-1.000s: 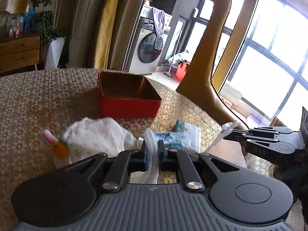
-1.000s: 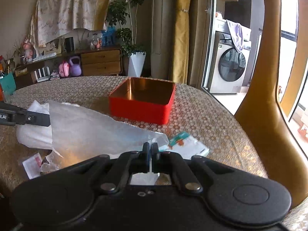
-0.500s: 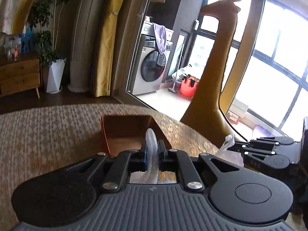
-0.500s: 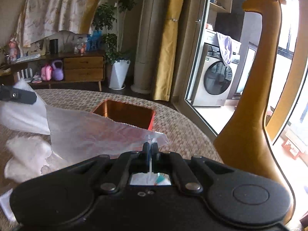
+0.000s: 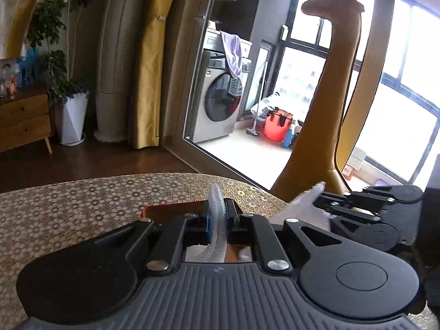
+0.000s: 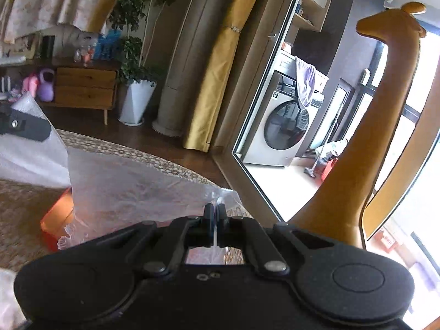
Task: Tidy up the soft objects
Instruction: 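Carry the plastic bag with the right gripper over the red tin box, then lower the bag into the red tin and open the right gripper, then move the right tool back toward the brown hair tie on the table, then grasp the brown hair tie with right gripper while left gripper grasps the card, then lift the hair tie with right gripper while left gripper carries the card, then lower hair tie into red tin with right gripper while left gripper holds card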
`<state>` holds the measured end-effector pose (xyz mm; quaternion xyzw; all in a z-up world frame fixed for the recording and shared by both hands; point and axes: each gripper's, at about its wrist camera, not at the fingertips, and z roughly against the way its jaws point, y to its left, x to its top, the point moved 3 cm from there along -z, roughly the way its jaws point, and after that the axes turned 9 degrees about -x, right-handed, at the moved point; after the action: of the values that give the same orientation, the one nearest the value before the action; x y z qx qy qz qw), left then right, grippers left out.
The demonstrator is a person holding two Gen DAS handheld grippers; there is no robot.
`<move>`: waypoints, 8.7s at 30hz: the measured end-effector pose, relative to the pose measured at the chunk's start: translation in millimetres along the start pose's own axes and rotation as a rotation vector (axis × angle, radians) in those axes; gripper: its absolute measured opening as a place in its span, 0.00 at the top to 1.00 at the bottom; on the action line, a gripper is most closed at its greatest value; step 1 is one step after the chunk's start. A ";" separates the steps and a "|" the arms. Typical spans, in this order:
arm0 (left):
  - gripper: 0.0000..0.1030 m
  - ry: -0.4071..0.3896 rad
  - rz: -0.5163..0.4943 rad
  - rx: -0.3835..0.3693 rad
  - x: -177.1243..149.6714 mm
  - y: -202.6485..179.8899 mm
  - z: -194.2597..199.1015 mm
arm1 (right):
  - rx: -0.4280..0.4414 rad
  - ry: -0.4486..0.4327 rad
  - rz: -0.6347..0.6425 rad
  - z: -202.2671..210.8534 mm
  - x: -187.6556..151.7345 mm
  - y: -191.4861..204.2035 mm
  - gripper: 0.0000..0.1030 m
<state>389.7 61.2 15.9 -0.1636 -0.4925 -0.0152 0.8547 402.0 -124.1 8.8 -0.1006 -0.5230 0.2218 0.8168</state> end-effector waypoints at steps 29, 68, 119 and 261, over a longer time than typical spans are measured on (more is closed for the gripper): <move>0.91 0.204 0.066 0.044 -28.7 57.6 -115.6 | 0.278 0.034 0.198 -44.7 -18.8 94.6 0.94; 0.27 0.144 -0.041 0.024 -15.5 2.9 -34.3 | 0.376 0.045 0.029 41.8 -20.5 29.1 0.33; 0.00 0.173 -0.038 0.047 -173.0 -52.5 205.9 | 0.461 0.126 -0.130 203.5 -97.4 33.5 0.12; 0.95 0.291 0.036 0.105 -20.1 18.2 -126.8 | 0.386 0.204 -0.093 -40.5 -18.9 59.4 0.92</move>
<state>488.9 38.3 -64.5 -0.1237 -0.3604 0.0024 0.9246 416.5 -77.9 -47.5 0.0599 -0.3896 0.2685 0.8789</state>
